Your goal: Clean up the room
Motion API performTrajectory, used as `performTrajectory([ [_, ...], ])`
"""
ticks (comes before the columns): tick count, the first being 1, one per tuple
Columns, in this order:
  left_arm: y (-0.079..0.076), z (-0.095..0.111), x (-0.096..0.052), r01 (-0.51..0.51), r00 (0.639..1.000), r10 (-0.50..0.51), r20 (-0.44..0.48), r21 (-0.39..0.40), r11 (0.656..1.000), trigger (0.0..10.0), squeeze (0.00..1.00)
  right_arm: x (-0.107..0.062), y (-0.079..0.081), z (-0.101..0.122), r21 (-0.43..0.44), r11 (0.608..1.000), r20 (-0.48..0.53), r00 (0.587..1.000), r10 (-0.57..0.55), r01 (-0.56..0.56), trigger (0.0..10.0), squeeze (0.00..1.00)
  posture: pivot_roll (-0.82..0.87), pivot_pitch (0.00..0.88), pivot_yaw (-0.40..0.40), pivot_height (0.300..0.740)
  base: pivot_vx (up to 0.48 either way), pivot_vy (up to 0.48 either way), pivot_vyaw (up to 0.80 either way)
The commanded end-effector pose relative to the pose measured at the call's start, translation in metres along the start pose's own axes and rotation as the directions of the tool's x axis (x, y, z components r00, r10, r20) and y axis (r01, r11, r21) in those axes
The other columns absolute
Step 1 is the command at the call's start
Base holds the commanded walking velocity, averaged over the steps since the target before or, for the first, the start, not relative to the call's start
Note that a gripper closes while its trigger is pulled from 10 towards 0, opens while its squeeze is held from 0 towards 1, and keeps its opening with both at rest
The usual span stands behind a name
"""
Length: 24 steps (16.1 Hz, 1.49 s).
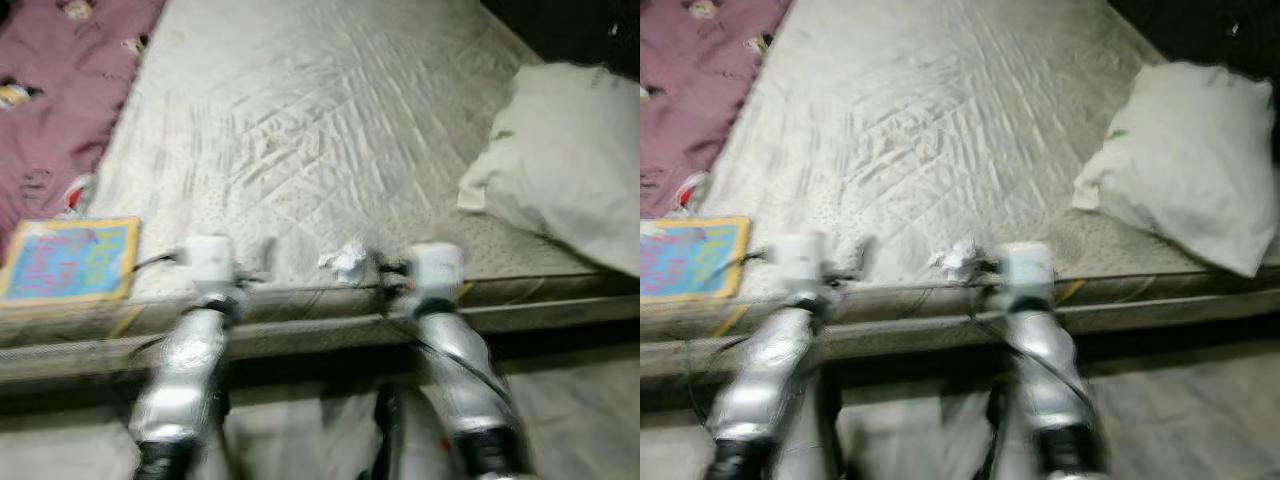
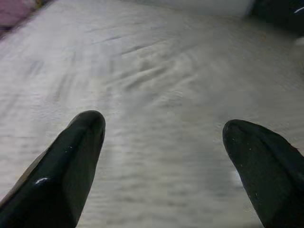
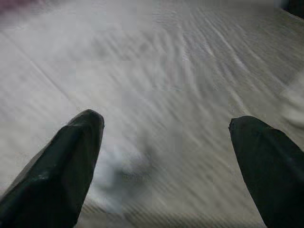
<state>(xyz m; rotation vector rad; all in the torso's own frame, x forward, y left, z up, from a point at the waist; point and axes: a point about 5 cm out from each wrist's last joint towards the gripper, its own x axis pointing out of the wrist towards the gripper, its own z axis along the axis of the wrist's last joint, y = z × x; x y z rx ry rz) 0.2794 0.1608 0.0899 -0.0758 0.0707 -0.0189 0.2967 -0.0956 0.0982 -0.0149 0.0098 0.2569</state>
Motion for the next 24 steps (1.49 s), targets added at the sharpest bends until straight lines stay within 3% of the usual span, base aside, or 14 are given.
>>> performTrajectory([
  [1, -0.022, 0.004, 0.004, 0.063, 0.998, -0.063, 0.014, -0.02, 0.998, 10.0, 0.0, -0.009, -0.021, -0.011, -0.019, 0.998, -0.045, 0.997, -0.058, 0.057, 10.0, 0.0, 0.0, 0.058, -0.026, 0.483, 0.0, 0.0, 0.0],
  [6, -0.022, 0.007, 0.008, 0.037, 0.999, -0.037, 0.024, -0.016, 0.999, 10.0, 0.0, -0.005, -0.023, -0.008, -0.028, 0.998, -0.028, 0.998, -0.054, 0.053, 10.0, 0.0, 0.0, 0.044, -0.033, 0.483, 0.0, 0.0, 0.0],
  [11, -0.027, 0.017, 0.017, 0.026, 0.998, -0.025, 0.06, -0.032, 0.999, 10.0, 0.0, 0.001, -0.029, 0.002, -0.039, 0.997, -0.01, 0.997, -0.071, 0.071, 10.0, 0.0, -0.03, 0.0, -0.022, 0.483, 0.0, 0.0, 0.54],
  [15, -0.021, 0.021, 0.023, 0.02, 0.998, -0.018, 0.061, -0.038, 0.999, 10.0, 0.0, 0.006, -0.027, 0.007, 0.023, 0.995, -0.027, 0.995, -0.092, 0.093, 10.0, 0.0, -0.03, 0.0, -0.022, 0.483, 0.0, 0.0, 0.0],
  [17, -0.02, 0.024, 0.021, 0.024, 0.998, -0.021, 0.063, -0.039, 0.999, 10.0, 0.0, 0.005, -0.022, 0.005, 0.086, 0.992, -0.066, 0.994, -0.084, 0.089, 10.0, 0.0, -0.02, 0.004, -0.012, 0.483, 0.0, 0.0, 0.0],
  [18, -0.02, 0.022, 0.02, 0.042, 0.998, -0.04, 0.055, -0.026, 0.999, 10.0, 0.0, 0.011, -0.017, 0.014, 0.148, 0.986, -0.061, 0.995, -0.074, 0.083, 10.0, 0.0, -0.02, 0.008, 0.003, 0.483, 0.0, 0.0, 0.0],
  [24, -0.029, 0.019, 0.009, 0.063, 0.997, -0.061, 0.043, -0.043, 0.997, 10.0, 0.0, 0.005, -0.018, -0.008, 0.07, 0.997, -0.165, 0.986, -0.006, 0.017, 10.0, 0.0, 0.01, 0.036, -0.038, 0.483, 0.0, 0.0, 0.0],
])
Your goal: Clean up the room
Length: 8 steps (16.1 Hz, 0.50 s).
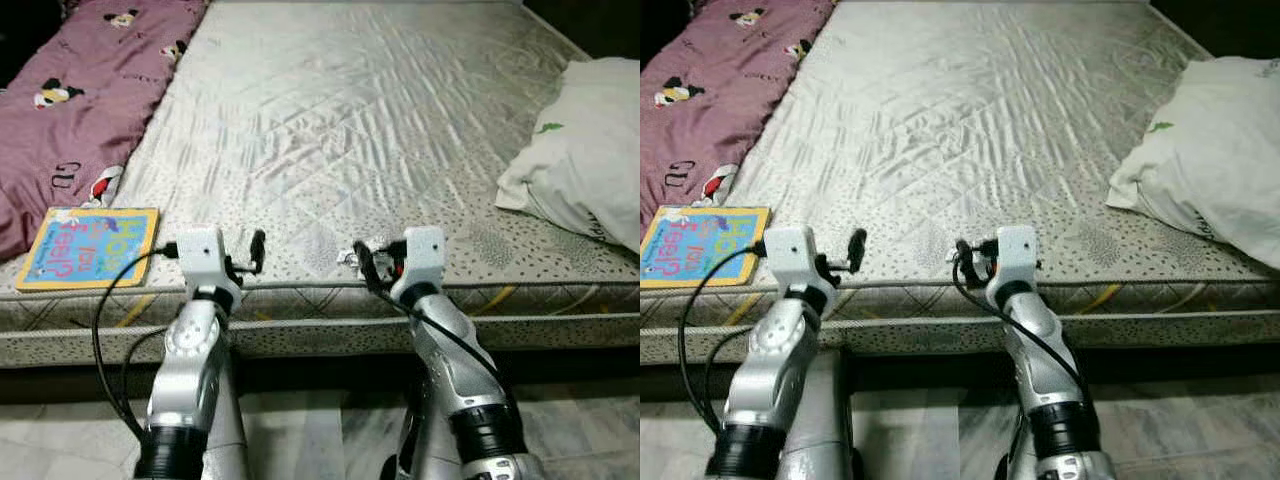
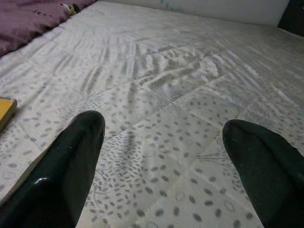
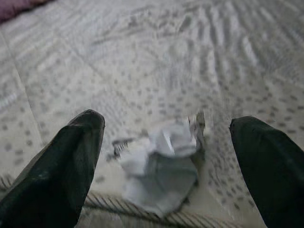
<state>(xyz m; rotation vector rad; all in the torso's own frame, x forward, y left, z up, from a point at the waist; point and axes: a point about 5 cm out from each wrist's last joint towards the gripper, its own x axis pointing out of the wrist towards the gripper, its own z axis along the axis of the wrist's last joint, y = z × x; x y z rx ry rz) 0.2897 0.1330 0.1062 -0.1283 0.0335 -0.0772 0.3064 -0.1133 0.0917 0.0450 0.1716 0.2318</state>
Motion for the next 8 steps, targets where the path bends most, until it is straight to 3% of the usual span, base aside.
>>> performTrajectory([
  [1, 0.002, 0.003, -0.003, -0.019, 1.0, 0.019, 0.006, 0.001, 1.0, 10.0, 0.0, 0.007, 0.003, -0.002, -0.026, 1.0, -0.01, 1.0, 0.013, -0.013, 10.0, 0.0, 0.03, 0.045, -0.051, 0.483, 0.0, 0.0, 0.0],
  [8, 0.018, 0.01, -0.038, -0.114, 0.993, 0.115, -0.006, 0.021, 0.993, 10.0, 0.0, 0.047, 0.023, 0.01, -0.117, 0.993, 0.002, 1.0, 0.024, -0.024, 10.0, 0.0, 0.17, 0.142, -0.097, 0.483, 0.0, 0.0, 0.0],
])
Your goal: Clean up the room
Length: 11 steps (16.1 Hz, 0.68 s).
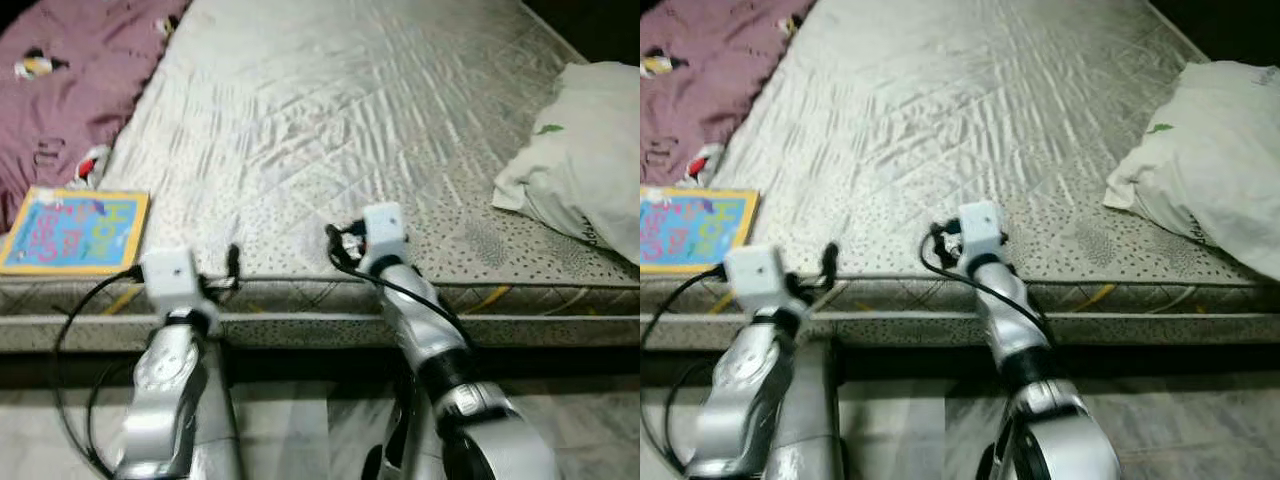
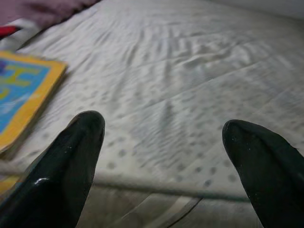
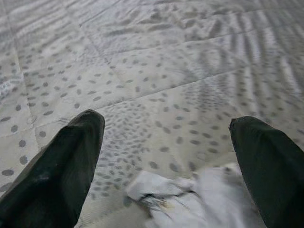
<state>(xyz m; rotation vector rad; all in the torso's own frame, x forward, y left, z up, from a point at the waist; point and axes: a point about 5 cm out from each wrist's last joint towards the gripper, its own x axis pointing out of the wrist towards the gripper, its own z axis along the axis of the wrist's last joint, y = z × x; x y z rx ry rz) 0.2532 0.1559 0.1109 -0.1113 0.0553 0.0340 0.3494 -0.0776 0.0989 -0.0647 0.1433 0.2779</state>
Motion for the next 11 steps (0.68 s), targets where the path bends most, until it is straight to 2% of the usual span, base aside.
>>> performTrajectory([
  [1, 0.0, 0.004, -0.004, -0.009, 1.0, 0.009, 0.005, 0.007, 1.0, 10.0, 0.0, 0.002, 0.0, -0.004, -0.006, 1.0, -0.015, 1.0, -0.013, 0.013, 10.0, 0.0, 0.18, 0.148, -0.101, 0.483, 0.0, 0.0, 0.0],
  [4, -0.001, 0.007, -0.009, -0.017, 1.0, 0.017, -0.004, 0.007, 1.0, 10.0, 0.0, 0.008, 0.001, -0.01, -0.086, 0.994, -0.069, 0.994, -0.079, 0.073, 10.0, 0.0, 0.2, 0.163, -0.107, 0.483, 0.0, 0.0, 0.0],
  [6, -0.002, 0.009, -0.01, -0.019, 1.0, 0.019, -0.009, 0.007, 1.0, 10.0, 0.0, 0.009, -0.015, -0.01, -0.106, 0.974, -0.064, 0.976, -0.206, 0.198, 10.0, 0.0, 0.2, 0.169, -0.107, 0.483, 0.0, 0.0, 0.0],
  [8, -0.002, 0.009, -0.01, -0.019, 1.0, 0.019, -0.015, 0.008, 1.0, 10.0, 0.0, 0.007, -0.027, -0.013, -0.109, 0.955, -0.077, 0.956, -0.284, 0.275, 10.0, 0.0, 0.2, 0.168, -0.104, 0.483, 0.0, 0.0, 0.0],
  [11, -0.003, 0.01, -0.007, -0.015, 1.0, 0.015, -0.018, 0.01, 1.0, 10.0, 0.0, 0.001, -0.029, -0.034, -0.148, 0.949, -0.181, 0.936, -0.301, 0.277, 10.0, 0.0, 0.2, 0.158, -0.101, 0.483, 0.0, 0.0, 0.0],
])
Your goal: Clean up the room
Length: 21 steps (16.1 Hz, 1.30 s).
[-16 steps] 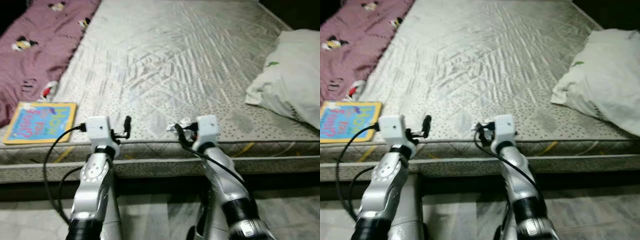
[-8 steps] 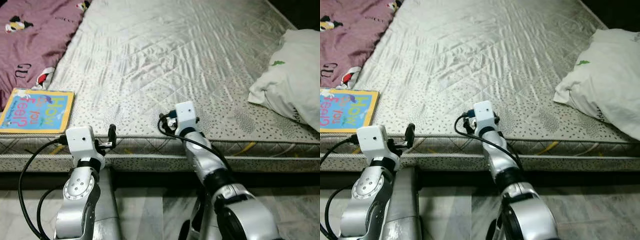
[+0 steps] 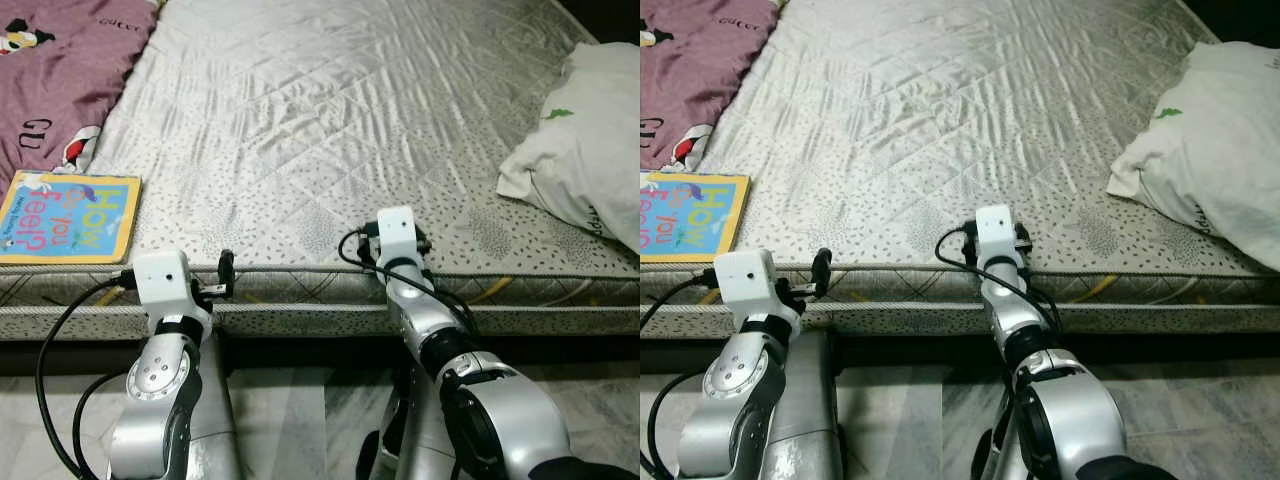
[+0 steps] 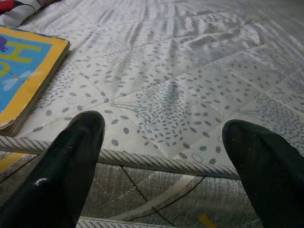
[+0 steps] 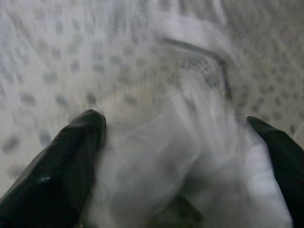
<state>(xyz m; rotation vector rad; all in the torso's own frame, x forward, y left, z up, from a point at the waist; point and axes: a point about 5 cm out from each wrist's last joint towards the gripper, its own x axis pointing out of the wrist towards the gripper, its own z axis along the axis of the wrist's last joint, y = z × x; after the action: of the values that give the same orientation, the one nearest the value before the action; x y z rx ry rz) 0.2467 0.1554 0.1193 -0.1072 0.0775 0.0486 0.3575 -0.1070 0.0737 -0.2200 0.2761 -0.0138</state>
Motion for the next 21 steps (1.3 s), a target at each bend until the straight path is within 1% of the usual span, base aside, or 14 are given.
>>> performTrajectory([
  [1, -0.002, 0.003, 0.001, 0.003, 1.0, -0.003, 0.004, 0.006, 1.0, 10.0, 0.0, -0.004, 0.002, -0.019, -0.02, 1.0, -0.095, 0.995, 0.015, -0.017, 10.0, 0.0, 0.2, 0.155, -0.1, 0.483, 0.0, 0.0, 0.0],
  [2, -0.003, 0.003, 0.003, 0.005, 1.0, -0.005, 0.004, 0.007, 1.0, 10.0, 0.0, -0.007, 0.005, -0.029, 0.014, 0.999, -0.142, 0.989, 0.04, -0.039, 6.7, 0.0, 0.2, 0.148, -0.096, 0.483, 0.0, 0.0, 0.0],
  [3, -0.003, 0.003, 0.004, 0.01, 1.0, -0.01, 0.004, 0.008, 1.0, 10.0, 0.0, -0.009, 0.008, -0.035, 0.056, 0.997, -0.163, 0.985, 0.064, -0.055, 0.0, 0.0, 0.2, 0.142, -0.092, 0.483, 0.0, 0.0, 0.0],
  [5, -0.004, 0.005, 0.008, 0.02, 1.0, -0.02, 0.009, 0.012, 1.0, 10.0, 0.0, -0.01, 0.012, -0.034, 0.077, 0.995, -0.158, 0.984, 0.076, -0.065, 0.0, 0.0, 0.19, 0.128, -0.082, 0.483, 0.0, 0.0, 0.0],
  [10, -0.009, 0.009, 0.019, 0.056, 0.998, -0.056, 0.025, 0.021, 0.998, 10.0, 0.0, -0.006, 0.009, -0.024, 0.114, 0.992, -0.133, 0.989, 0.07, -0.054, 0.0, 0.0, 0.18, 0.084, -0.059, 0.483, 0.0, 0.0, 0.0],
  [16, -0.011, 0.008, 0.024, 0.066, 0.997, -0.066, 0.03, 0.024, 0.998, 10.0, 0.0, -0.004, 0.006, -0.023, 0.135, 0.989, -0.122, 0.99, 0.074, -0.057, 0.0, 0.0, 0.18, 0.054, -0.059, 0.483, 0.0, 0.0, 0.0],
  [21, -0.012, 0.009, 0.029, 0.075, 0.996, -0.076, 0.043, 0.029, 0.997, 10.0, 0.0, -0.001, 0.005, -0.013, 0.156, 0.986, -0.089, 0.993, 0.074, -0.06, 0.0, 0.0, 0.17, 0.035, -0.054, 0.483, 0.0, 0.0, 0.0],
])
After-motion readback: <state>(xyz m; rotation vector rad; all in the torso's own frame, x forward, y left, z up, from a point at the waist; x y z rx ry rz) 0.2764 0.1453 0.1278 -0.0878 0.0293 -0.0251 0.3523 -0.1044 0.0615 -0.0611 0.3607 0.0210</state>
